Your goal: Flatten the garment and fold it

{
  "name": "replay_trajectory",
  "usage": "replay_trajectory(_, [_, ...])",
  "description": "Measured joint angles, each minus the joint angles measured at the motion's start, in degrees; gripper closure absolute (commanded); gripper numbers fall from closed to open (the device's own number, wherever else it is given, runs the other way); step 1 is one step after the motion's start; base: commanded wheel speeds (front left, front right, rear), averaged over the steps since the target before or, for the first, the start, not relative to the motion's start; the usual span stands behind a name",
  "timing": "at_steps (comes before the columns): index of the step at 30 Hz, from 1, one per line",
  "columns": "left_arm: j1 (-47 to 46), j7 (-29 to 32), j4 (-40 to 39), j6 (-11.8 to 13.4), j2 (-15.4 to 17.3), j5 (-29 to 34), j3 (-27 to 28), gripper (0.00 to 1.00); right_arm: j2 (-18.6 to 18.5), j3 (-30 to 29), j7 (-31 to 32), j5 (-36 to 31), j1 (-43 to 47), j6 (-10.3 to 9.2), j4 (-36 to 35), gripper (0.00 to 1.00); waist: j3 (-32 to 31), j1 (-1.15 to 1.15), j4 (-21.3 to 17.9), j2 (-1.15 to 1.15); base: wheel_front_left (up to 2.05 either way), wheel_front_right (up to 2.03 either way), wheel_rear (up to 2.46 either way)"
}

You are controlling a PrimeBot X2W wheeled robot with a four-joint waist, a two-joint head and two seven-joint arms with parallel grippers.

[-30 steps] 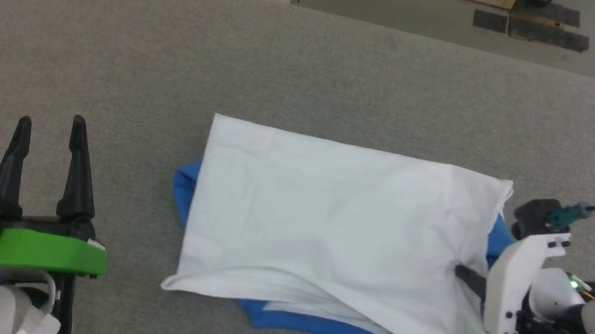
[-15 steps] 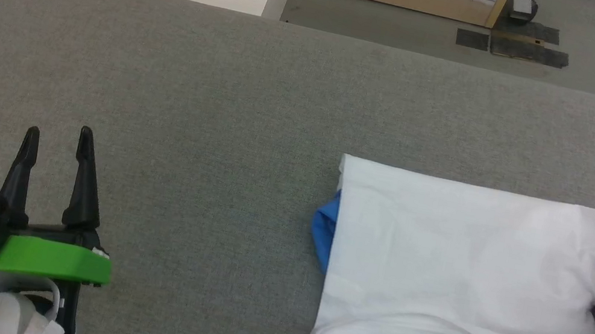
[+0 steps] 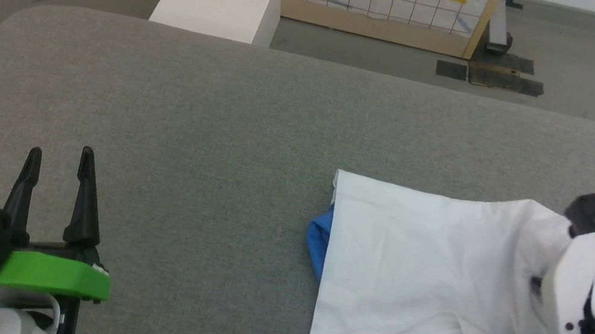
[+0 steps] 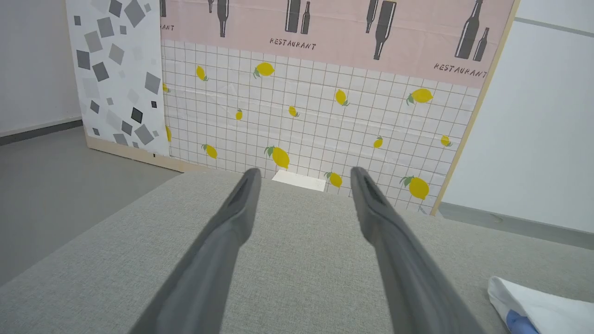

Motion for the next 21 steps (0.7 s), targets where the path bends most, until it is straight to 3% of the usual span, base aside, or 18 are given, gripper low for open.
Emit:
replay_trajectory(5, [0.01,0.00,0.07,0.02,-0.02,-0.02,-0.45,0.00,0.69,4.72,3.96,2.25,0.15,0.00,-6.70,1.00,-0.29,0.00,0.17,0.00,0.00,0.00,0.00])
replay_trajectory(9, [0.02,0.00,0.09,0.20,-0.03,-0.20,-0.75,0.00,3.21,9.32,4.27,2.80,-0.91,0.00,-6.56,1.00,-0.22,0.00,0.52,0.00,0.00,0.00,0.00])
replay_trajectory(21, [-0.16,0.00,0.27,0.26,-0.05,-1.04,-2.15,0.00,10.02,18.04,-0.34,-0.85,-9.55,-0.01,7.80,1.00,2.39,0.00,2.58,0.00,0.00,0.00,0.00])
